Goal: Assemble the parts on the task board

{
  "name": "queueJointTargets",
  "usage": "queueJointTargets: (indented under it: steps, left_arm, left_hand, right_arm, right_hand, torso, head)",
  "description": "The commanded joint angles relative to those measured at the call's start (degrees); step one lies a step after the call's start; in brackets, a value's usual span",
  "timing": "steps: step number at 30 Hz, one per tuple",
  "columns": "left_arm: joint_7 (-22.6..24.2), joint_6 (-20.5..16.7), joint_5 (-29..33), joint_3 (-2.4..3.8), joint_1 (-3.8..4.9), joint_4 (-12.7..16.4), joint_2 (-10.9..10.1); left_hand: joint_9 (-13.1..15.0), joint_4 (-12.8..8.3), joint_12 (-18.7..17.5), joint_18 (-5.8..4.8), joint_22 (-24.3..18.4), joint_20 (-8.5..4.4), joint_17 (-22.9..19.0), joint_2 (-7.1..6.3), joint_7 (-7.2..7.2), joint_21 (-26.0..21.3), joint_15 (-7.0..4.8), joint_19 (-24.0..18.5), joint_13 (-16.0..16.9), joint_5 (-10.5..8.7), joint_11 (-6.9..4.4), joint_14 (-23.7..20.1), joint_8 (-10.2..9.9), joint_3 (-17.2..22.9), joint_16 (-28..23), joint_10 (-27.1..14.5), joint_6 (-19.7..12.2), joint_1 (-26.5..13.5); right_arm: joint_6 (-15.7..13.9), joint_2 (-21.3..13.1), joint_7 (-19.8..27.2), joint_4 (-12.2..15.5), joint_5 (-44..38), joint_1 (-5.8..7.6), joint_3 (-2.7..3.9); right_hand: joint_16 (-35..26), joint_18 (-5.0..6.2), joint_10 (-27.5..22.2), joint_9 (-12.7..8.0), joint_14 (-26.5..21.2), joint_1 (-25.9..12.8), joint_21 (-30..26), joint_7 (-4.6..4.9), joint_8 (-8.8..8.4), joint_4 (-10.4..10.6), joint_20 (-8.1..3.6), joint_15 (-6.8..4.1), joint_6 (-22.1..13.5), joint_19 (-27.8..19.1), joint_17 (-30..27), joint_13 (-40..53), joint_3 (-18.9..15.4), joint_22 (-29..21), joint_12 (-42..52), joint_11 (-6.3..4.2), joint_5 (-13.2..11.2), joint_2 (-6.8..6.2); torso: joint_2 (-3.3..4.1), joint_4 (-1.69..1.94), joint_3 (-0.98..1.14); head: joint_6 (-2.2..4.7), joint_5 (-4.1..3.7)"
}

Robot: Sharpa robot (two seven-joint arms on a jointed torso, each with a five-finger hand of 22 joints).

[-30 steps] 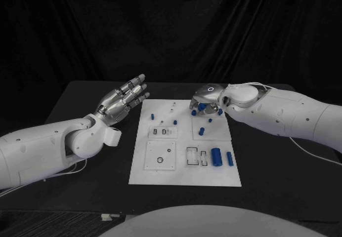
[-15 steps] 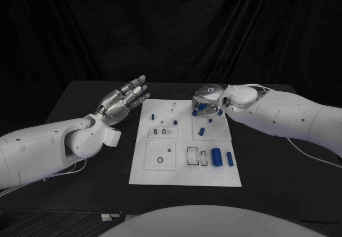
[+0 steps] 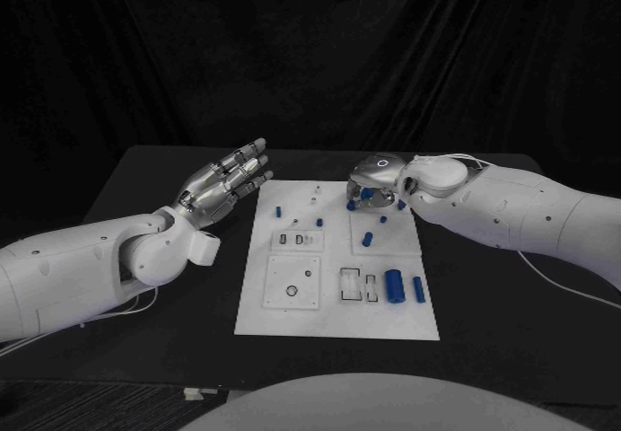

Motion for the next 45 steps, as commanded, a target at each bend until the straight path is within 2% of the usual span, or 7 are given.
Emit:
queueJointTargets:
  steps: [1, 5, 8, 14, 28, 42, 45]
  left_arm:
    - [0.3, 1.0, -0.1, 0.06, 0.05, 0.0, 0.1]
    - [0.2, 1.2, -0.1, 0.06, 0.03, -0.1, 0.1]
    - [0.1, 1.3, -0.1, 0.06, 0.03, -0.1, 0.1]
    - [0.0, 1.3, -0.1, 0.06, 0.01, -0.2, 0.3]
    - [-0.5, 1.5, -0.1, 0.05, -0.03, -0.5, 0.3]
    - [-1.1, 1.8, -0.1, 0.05, -0.04, -0.7, 0.6]
    - [-1.2, 1.8, -0.1, 0.05, -0.04, -0.7, 0.5]
  left_hand:
    - [0.1, -0.1, 0.3, 0.97, 0.1, 0.37, 0.1, -0.07, 0.42, 0.3, 0.37, 0.0, 0.1, 0.39, 0.34, 0.0, 0.1, 0.3, 0.3, -0.1, -0.1, 0.6]
    - [0.1, -0.2, 0.3, 0.98, 0.1, 0.39, 0.1, -0.11, 0.46, 0.3, 0.36, 0.0, 0.1, 0.53, 0.33, 0.0, 0.1, 0.5, 0.3, -0.2, -0.1, 0.7]
    - [0.1, -0.3, 0.3, 0.98, 0.1, 0.40, 0.1, -0.13, 0.49, 0.3, 0.36, 0.0, 0.1, 0.59, 0.33, 0.0, 0.1, 0.5, 0.3, -0.2, 0.0, 0.7]
    - [0.3, -0.6, 0.4, 1.00, 0.1, 0.52, 0.1, -0.55, 0.98, 0.4, 0.38, 0.1, 0.1, 0.71, 0.45, 0.0, 0.5, 0.8, 0.3, -0.3, 1.4, 0.7]
    - [0.4, -0.7, 0.5, 1.01, 0.1, 0.59, 0.1, -0.66, 1.17, 0.4, 0.38, 0.2, 0.1, 0.86, 0.57, -0.1, 0.8, 1.0, 0.3, -0.3, 2.4, 0.7]
    - [0.5, -0.8, 0.5, 1.02, 0.1, 0.61, 0.1, -0.64, 1.21, 0.4, 0.35, 0.2, 0.1, 0.97, 0.60, -0.1, 0.9, 1.1, 0.2, -0.3, 2.5, 0.7]
    - [0.5, -0.8, 0.5, 1.02, 0.1, 0.61, 0.1, -0.64, 1.21, 0.4, 0.35, 0.2, 0.1, 0.97, 0.60, -0.1, 0.9, 1.1, 0.2, -0.3, 2.5, 0.7]
  right_arm:
    - [1.4, 0.2, -0.2, -0.3, 0.4, -0.25, 0.02]
    - [2.0, 0.4, -0.5, -0.4, 0.5, -0.30, 0.02]
    - [2.9, 0.5, -1.0, -0.4, 0.5, -0.31, 0.02]
    - [3.6, 0.6, -1.2, -0.4, 0.5, -0.38, 0.02]
    - [2.7, 0.6, 0.6, 0.0, 0.5, -0.62, 0.02]
    - [1.5, 1.0, 0.2, 0.0, 0.5, -0.70, 0.02]
    - [1.6, 1.2, 0.0, -0.2, 0.5, -0.73, 0.02]
  right_hand:
    - [-0.1, -0.47, -0.7, -0.2, -0.2, -0.2, -0.3, 0.09, -0.34, 0.0, 0.10, 0.23, -0.4, -0.5, 0.0, 0.0, 0.3, -0.1, -0.3, 0.19, -0.1, -0.72]
    - [-0.2, -0.41, -1.4, -0.3, -0.3, -0.1, -0.4, 0.51, -0.83, -0.1, 0.30, 0.37, -0.8, -0.7, -0.1, 0.0, 0.7, -0.1, -0.3, 0.30, 0.2, -1.11]
    - [-1.0, -0.23, -3.3, -1.2, -1.0, 0.0, -1.0, 1.18, -2.21, -0.2, 0.55, 0.64, -3.6, -1.3, -1.1, 0.0, 1.2, -0.8, -0.3, 0.63, 0.4, -1.69]
    - [-1.6, -0.09, -7.9, -2.6, -1.7, -0.2, -1.7, 2.39, -2.22, -1.1, 0.97, 0.98, -8.1, -1.9, -1.7, 0.0, 1.1, -1.1, -0.3, 1.15, 0.3, -2.18]
    - [-1.5, -0.12, -9.8, -2.7, -1.6, -1.2, -1.7, 1.81, -2.00, -1.6, 0.86, 0.77, -10.8, -1.6, -1.3, 0.1, -0.5, -0.4, 0.1, 0.71, -0.7, -2.14]
    - [-1.2, -0.24, -6.7, -1.5, -1.3, -1.9, -1.6, -0.81, 0.24, -1.2, 0.62, 0.57, -5.3, -1.2, -0.6, 0.2, -1.3, 0.6, 1.1, 0.48, -2.4, -0.11]
    - [-1.3, -0.24, -5.8, -1.1, -1.3, -1.4, -1.6, -0.78, 0.74, -1.4, 0.59, 0.52, -4.0, -1.2, -0.6, 0.3, -0.8, 0.7, 1.4, 0.41, -2.0, 0.44]
  torso:
    - [-0.02, -0.03, -0.09]
    - [-0.09, -0.05, -0.04]
    - [-0.14, 0.00, -0.07]
    - [-0.23, -0.13, 0.01]
    - [-0.23, -0.24, 0.06]
    - [-0.25, -0.18, 0.02]
    - [-0.26, -0.18, 0.01]
  head:
    - [-0.02, 0.16]
    - [-0.02, 0.26]
    - [-0.02, 0.05]
    - [-0.02, 0.03]
    - [-0.02, 0.16]
    - [-0.02, 0.13]
    - [-0.02, 0.19]
